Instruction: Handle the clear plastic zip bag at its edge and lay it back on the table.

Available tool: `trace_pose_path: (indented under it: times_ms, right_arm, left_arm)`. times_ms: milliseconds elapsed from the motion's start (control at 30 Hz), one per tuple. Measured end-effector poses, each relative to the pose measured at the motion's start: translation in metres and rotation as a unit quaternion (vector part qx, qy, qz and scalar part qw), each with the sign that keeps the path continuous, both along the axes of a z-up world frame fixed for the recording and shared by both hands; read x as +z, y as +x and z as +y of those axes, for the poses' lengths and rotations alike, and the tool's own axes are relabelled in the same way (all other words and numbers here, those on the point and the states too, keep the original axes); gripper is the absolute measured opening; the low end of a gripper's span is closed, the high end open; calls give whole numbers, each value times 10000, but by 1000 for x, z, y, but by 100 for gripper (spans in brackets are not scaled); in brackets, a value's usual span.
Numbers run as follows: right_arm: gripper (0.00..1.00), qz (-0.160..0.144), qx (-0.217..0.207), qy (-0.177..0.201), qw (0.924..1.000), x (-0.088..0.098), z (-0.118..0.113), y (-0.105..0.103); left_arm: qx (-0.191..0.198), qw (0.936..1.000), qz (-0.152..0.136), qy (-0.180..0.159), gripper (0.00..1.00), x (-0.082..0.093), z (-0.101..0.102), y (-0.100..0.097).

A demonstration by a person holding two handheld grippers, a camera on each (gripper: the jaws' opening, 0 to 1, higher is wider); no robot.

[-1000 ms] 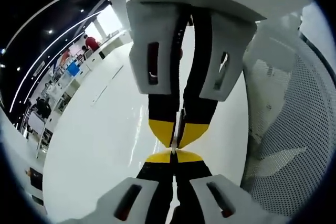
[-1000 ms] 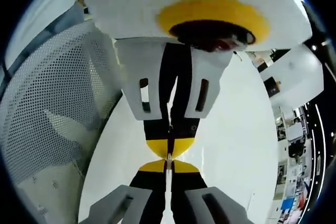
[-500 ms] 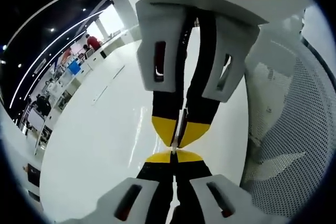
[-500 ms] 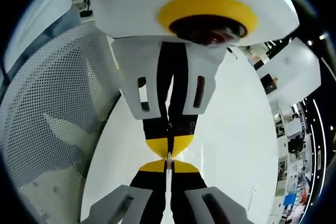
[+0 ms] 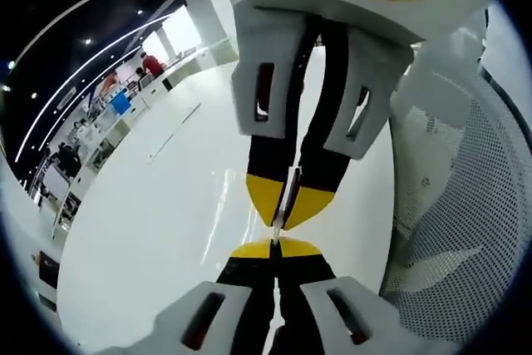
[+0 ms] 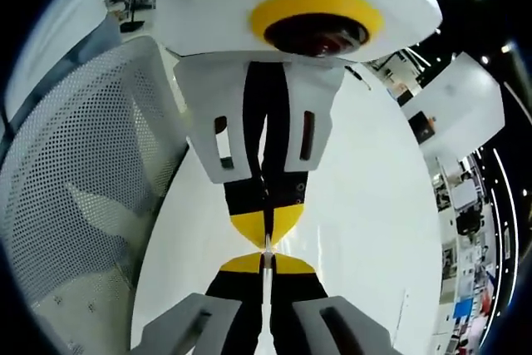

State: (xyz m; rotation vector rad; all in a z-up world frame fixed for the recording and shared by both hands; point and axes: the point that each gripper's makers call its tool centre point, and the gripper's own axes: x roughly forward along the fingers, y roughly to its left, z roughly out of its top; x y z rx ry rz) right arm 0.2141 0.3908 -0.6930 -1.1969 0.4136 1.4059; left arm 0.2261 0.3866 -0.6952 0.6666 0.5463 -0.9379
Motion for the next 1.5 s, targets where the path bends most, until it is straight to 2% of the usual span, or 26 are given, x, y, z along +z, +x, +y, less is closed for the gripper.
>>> trace_pose_path:
  times_ms: [467, 1500]
  right_arm:
    - [0, -22, -67, -74, 9999, -1, -8, 8]
    - [0, -32, -99, -83, 9999, 0, -11, 8]
  left_arm:
    - [26, 10000, 21, -16, 0, 1, 1, 4]
    - [8, 10000, 38, -9, 0, 2, 1, 4]
